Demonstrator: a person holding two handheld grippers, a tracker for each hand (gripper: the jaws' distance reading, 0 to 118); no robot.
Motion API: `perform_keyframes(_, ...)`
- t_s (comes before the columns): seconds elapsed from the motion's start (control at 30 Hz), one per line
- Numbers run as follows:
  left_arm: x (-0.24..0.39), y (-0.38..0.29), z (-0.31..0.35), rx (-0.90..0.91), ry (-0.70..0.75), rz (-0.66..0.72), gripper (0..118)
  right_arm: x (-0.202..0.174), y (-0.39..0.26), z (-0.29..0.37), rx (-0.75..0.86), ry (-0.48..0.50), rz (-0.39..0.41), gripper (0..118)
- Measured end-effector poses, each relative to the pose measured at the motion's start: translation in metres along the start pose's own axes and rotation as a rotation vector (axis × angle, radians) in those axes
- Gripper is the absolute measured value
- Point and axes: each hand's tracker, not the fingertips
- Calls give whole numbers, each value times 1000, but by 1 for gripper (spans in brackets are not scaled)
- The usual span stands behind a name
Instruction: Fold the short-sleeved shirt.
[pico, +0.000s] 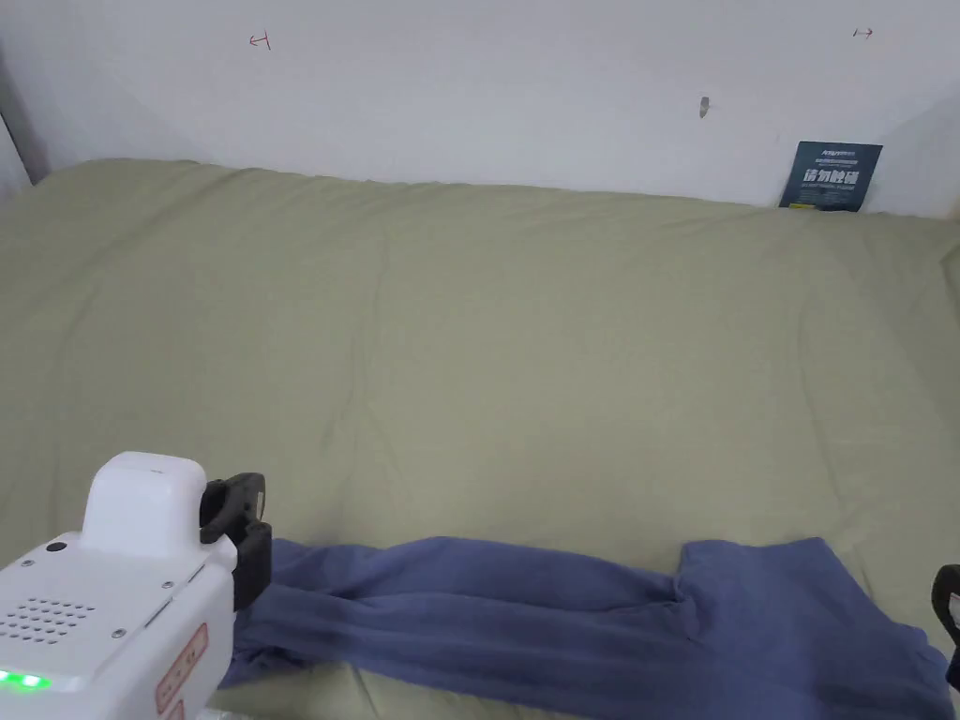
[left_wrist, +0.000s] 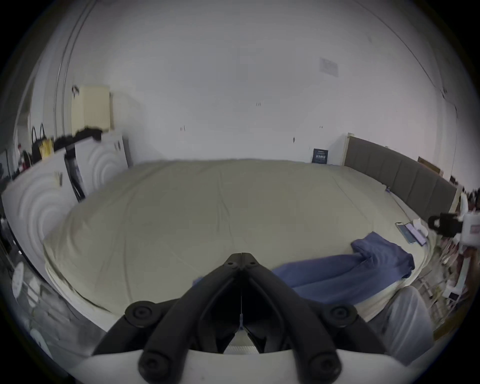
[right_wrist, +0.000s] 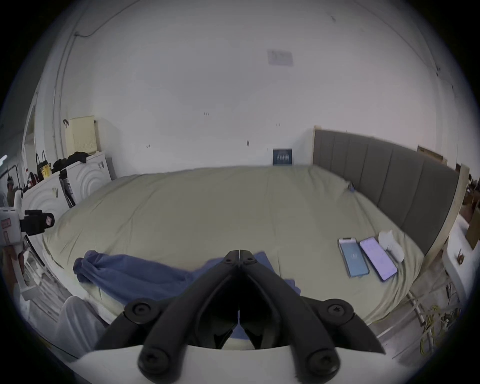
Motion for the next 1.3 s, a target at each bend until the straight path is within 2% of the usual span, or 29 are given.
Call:
perform_keyframes(0.33,-9,10,8,59,46,-4,0,-17,1,4,29,1,-13,0)
perform_keyframes(0.43,-40,0,0,41,44,35,0,-18,-1,2,21,-7,-18,0)
perform_keyframes(0.57,-77,-10,-21,-69,-29,199,0,-22,-4,-3,-12,-18,-11,0)
perform_keyframes(0.67,-104,-16,-53,-212,-134,324,0,-27,-7,-9,-41,-17,-2,0)
perform_keyframes(0.73,-131,-28,-87,-384,-222,413,0,-28,-8,-14,-59,-16,2,0)
perform_keyframes(0.77,-141,-33,-102,-387,-251,472,0,-30,-10,-16,-63,-19,11,0)
perform_keyframes(0.83,-161,-44,-127,-510,-307,536,0,-32,-13,-21,-73,-33,20,0)
perform_keyframes(1.07,-197,-68,-178,-684,-411,591,0,-38,-18,-33,-119,-58,19,0)
perform_keyframes(1.1,-200,-71,-181,-692,-441,611,7,-36,-19,-33,-119,-53,13,0)
perform_keyframes(1.13,-202,-74,-183,-696,-473,640,30,-36,-20,-34,-121,-51,11,0)
perform_keyframes(1.17,-204,-77,-187,-719,-503,663,95,-38,-20,-35,-127,-57,11,0)
perform_keyframes(1.2,-205,-80,-191,-725,-532,685,118,-39,-21,-37,-129,-59,14,0)
perform_keyframes(1.27,-199,-86,-194,-817,-605,585,115,-37,-21,-38,-137,-55,18,0)
perform_keyframes(1.3,-193,-88,-198,-791,-595,642,115,-38,-21,-39,-141,-53,20,0)
